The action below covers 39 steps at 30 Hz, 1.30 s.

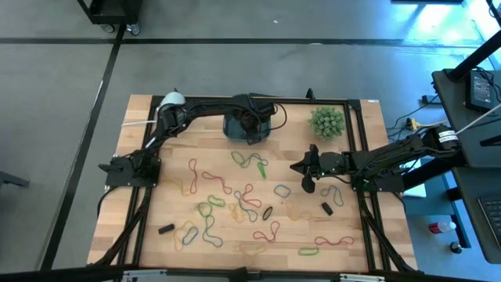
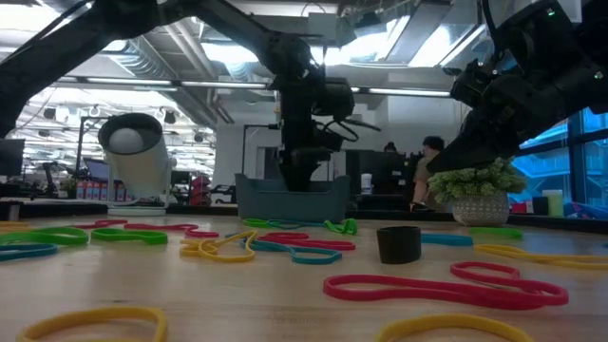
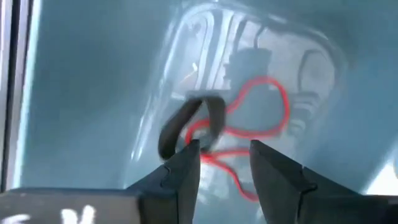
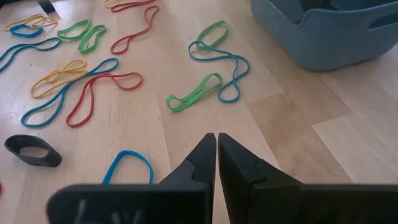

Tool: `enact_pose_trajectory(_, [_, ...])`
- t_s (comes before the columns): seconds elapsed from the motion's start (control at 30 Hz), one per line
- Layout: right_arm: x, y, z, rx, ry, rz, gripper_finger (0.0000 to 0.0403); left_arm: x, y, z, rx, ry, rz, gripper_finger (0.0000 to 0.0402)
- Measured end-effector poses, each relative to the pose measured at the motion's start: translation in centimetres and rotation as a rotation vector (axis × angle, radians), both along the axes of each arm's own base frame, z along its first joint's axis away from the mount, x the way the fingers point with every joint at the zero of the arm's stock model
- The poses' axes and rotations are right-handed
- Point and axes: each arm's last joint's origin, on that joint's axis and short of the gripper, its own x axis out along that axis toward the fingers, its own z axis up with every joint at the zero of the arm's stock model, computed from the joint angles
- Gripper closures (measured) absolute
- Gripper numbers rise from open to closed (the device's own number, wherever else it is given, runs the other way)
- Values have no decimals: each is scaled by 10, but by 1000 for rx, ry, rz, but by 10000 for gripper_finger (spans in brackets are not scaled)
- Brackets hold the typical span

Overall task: Pick and place rubber bands into bin
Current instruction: Put the blue rubber band into the blue bin

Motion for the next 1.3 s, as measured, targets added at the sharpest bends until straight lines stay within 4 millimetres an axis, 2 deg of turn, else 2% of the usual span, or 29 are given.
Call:
enact_pose_trajectory(0.2, [0, 0, 0, -1, 1, 1, 380, -15, -6, 28, -15, 28, -1, 272])
enact_pose_trajectory(0.3, [0, 0, 0, 0, -4, 1, 380, -21, -13, 47, -13, -18, -16, 285])
enact_pose_trajectory(0.4, [0, 0, 0, -1, -4, 1, 380, -33, -24, 64, 10, -83, -7, 312])
enact_pose_trajectory(0.57, [0, 0, 0, -1, -4, 1, 380, -73, -54, 80, 56, -194, -9, 385])
enact_pose_trajectory(0.77, [0, 0, 0, -3, -4, 2, 380, -131, -104, 78, 32, -379, -2, 400])
enact_pose_trajectory(1.0, [4, 1, 5, 43, 22, -22, 398, -190, -157, 62, 36, -596, -24, 400])
enact_pose_trajectory(1.17, [10, 7, 21, 78, 227, -46, 400, -223, -177, 47, 41, -674, -8, 399])
enact_pose_trajectory(1.3, [7, 14, 41, 129, 433, -103, 400, -241, -185, 34, 63, -698, 19, 401])
